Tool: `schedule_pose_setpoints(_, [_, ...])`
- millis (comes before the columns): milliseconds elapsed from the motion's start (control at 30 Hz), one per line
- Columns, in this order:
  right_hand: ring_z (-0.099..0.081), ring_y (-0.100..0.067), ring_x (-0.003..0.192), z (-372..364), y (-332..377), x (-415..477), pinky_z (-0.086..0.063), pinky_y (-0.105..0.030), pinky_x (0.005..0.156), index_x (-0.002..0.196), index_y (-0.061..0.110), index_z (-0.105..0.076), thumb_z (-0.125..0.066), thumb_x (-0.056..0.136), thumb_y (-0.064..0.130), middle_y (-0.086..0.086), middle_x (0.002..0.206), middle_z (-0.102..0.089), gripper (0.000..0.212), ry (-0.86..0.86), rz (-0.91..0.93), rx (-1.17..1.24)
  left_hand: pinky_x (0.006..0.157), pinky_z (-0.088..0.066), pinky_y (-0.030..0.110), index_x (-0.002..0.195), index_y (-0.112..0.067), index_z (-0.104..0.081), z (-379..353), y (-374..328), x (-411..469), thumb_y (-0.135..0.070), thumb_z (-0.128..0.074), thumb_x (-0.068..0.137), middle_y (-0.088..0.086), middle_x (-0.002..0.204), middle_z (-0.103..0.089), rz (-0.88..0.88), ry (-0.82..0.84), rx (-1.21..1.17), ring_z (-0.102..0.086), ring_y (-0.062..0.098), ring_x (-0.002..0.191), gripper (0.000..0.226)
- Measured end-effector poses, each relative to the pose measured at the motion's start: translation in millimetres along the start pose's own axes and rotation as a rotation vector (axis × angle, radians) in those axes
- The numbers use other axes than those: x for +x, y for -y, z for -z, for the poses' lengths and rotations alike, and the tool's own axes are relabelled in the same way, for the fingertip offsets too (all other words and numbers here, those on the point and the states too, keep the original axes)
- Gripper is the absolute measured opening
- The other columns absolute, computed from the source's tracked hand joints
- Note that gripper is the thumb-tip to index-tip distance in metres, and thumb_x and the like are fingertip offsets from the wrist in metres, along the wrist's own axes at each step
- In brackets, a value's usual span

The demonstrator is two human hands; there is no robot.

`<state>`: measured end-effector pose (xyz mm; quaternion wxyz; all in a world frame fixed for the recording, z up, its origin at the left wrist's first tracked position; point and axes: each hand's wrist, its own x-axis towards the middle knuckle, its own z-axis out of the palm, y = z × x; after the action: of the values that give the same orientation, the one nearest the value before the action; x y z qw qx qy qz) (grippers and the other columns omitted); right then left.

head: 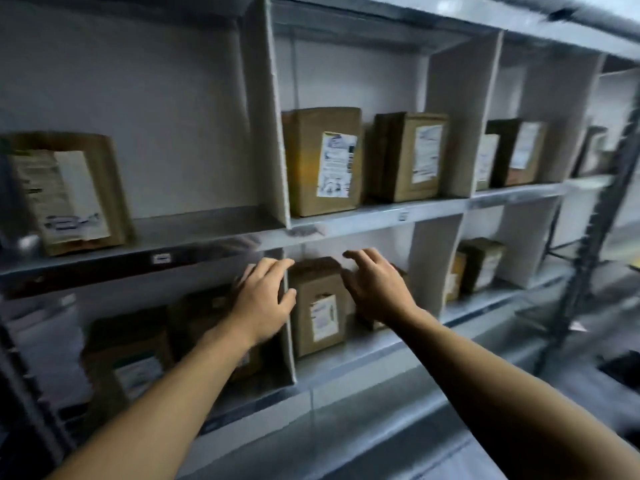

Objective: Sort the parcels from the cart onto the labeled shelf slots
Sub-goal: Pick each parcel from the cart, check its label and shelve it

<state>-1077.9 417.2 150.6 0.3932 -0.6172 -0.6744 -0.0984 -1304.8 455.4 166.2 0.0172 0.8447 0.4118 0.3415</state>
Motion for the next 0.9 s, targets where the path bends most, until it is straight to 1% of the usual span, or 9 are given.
schedule_pose_setpoints(100, [-0.062, -0.036, 0.102, 48.2, -70.1, -31.2, -0.054, -0.044, 0.083, 0.121, 0.019, -0.061, -0.050, 0.090, 0.039, -0.011, 0.115, -0.061, 0.039, 0.045, -0.085, -0.113, 0.100, -0.036, 0.039, 0.135, -0.021, -0.052, -56.8, -68.9, 31.4, -0.039, -0.051, 0.083, 0.003, 0.129, -0.054, -0.072, 0.053, -0.030, -0.048, 0.028, 0.116, 0.055])
schedule_pose_setpoints(167, [-0.061, -0.039, 0.103, 85.5, -117.1, -52.3, -0.054, -0.048, 0.083, 0.125, 0.018, -0.058, -0.047, 0.090, 0.042, -0.012, 0.117, -0.060, 0.043, 0.052, -0.162, -0.209, 0.099, -0.035, 0.038, 0.136, -0.023, -0.051, -95.3, -120.1, 49.4, -0.038, -0.051, 0.085, 0.001, 0.131, -0.053, -0.122, 0.096, -0.032, -0.047, 0.027, 0.118, 0.053])
schedule_pose_setpoints(300, [-0.059, -0.036, 0.104, 173.1, -205.8, -96.4, -0.051, -0.044, 0.080, 0.123, 0.020, -0.057, -0.049, 0.095, 0.042, -0.008, 0.120, -0.060, 0.036, 0.057, -0.287, -0.485, 0.101, -0.034, 0.039, 0.138, -0.025, -0.046, -168.9, -225.3, 84.9, -0.038, -0.048, 0.088, 0.000, 0.136, -0.050, -0.256, 0.174, -0.052, -0.046, 0.025, 0.121, 0.052])
schedule_pose_setpoints(400, [-0.058, -0.037, 0.106, 238.3, -263.5, -134.7, -0.047, -0.043, 0.079, 0.124, 0.021, -0.055, -0.047, 0.096, 0.044, -0.008, 0.121, -0.059, 0.037, 0.096, -0.380, -0.664, 0.103, -0.034, 0.040, 0.141, -0.025, -0.042, -217.7, -306.3, 102.6, -0.036, -0.049, 0.092, 0.001, 0.139, -0.047, -0.336, 0.228, -0.072, -0.044, 0.025, 0.123, 0.050])
schedule_pose_setpoints(533, [-0.058, -0.034, 0.106, 311.3, -325.5, -183.5, -0.048, -0.041, 0.080, 0.125, 0.024, -0.051, -0.041, 0.097, 0.050, -0.007, 0.121, -0.056, 0.040, 0.163, -0.519, -0.835, 0.102, -0.036, 0.040, 0.140, -0.029, -0.042, -277.7, -397.9, 114.6, -0.038, -0.049, 0.092, -0.001, 0.137, -0.048, -0.428, 0.305, -0.096, -0.045, 0.024, 0.122, 0.049])
schedule_pose_setpoints(633, [-0.054, -0.032, 0.114, 351.0, -360.9, -215.5, -0.046, -0.042, 0.084, 0.129, 0.024, -0.049, -0.038, 0.097, 0.051, -0.008, 0.127, -0.054, 0.043, 0.215, -0.632, -0.894, 0.103, -0.036, 0.040, 0.140, -0.029, -0.042, -315.5, -452.1, 121.5, -0.039, -0.049, 0.091, -0.001, 0.136, -0.049, -0.506, 0.350, -0.095, -0.046, 0.023, 0.121, 0.051])
schedule_pose_setpoints(767, [-0.052, -0.032, 0.117, 382.3, -398.3, -243.1, -0.043, -0.043, 0.087, 0.133, 0.023, -0.047, -0.039, 0.098, 0.051, -0.009, 0.132, -0.051, 0.046, 0.222, -0.794, -0.919, 0.103, -0.036, 0.041, 0.140, -0.028, -0.040, -363.1, -506.1, 135.4, -0.040, -0.048, 0.091, 0.000, 0.137, -0.048, -0.615, 0.420, -0.073, -0.044, 0.024, 0.125, 0.051])
schedule_pose_setpoints(900, [-0.054, -0.032, 0.116, 401.2, -443.4, -255.2, -0.044, -0.044, 0.088, 0.133, 0.023, -0.047, -0.039, 0.098, 0.051, -0.009, 0.132, -0.052, 0.046, 0.234, -0.893, -0.930, 0.102, -0.038, 0.042, 0.138, -0.029, -0.041, -415.3, -550.8, 157.3, -0.043, -0.048, 0.090, -0.001, 0.133, -0.051, -0.697, 0.454, -0.073, -0.047, 0.023, 0.122, 0.051])
